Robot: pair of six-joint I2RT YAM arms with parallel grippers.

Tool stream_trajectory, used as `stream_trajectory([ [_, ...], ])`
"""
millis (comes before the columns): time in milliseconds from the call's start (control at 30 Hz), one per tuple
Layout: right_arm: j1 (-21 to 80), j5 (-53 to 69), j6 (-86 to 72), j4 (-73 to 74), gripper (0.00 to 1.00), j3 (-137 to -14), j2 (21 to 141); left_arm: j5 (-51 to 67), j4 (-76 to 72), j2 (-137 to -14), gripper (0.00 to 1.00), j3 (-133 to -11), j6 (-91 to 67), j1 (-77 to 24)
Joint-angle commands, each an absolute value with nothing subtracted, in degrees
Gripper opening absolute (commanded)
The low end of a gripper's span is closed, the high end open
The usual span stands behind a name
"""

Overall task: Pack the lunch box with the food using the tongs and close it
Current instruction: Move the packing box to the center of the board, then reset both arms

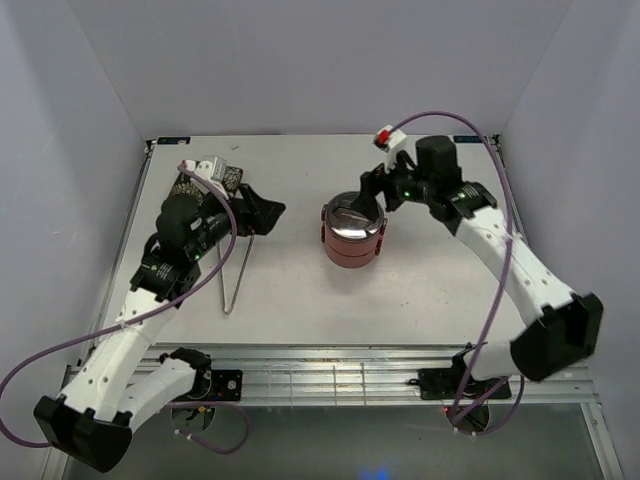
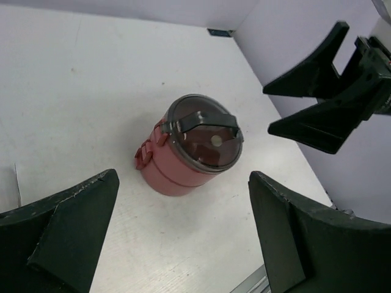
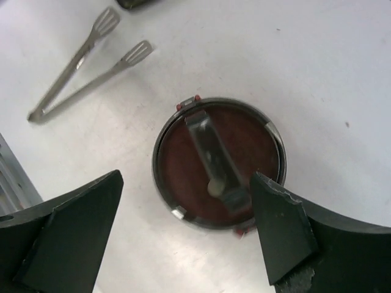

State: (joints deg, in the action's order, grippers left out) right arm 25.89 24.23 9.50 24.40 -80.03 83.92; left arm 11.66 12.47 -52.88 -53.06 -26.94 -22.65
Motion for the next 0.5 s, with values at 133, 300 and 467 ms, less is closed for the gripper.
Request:
stream_trajectory([
  [133,25.8,2.8,-15.0,14.6,0.90,-61.2,60.0,18.2,13.9,-46.9,0.98,-53.4,-25.5,-22.5],
  [300,25.8,-6.8,-19.2,20.0,0.90,-55.9,52.5,19.6,13.1,-43.8,0.98,-49.6,-25.2,-22.5],
  [467,25.8,-10.8,-19.7,22.1,0.90,-54.1,48.3,21.3,12.8,-43.4,0.98,-47.0,-26.0,-22.5],
])
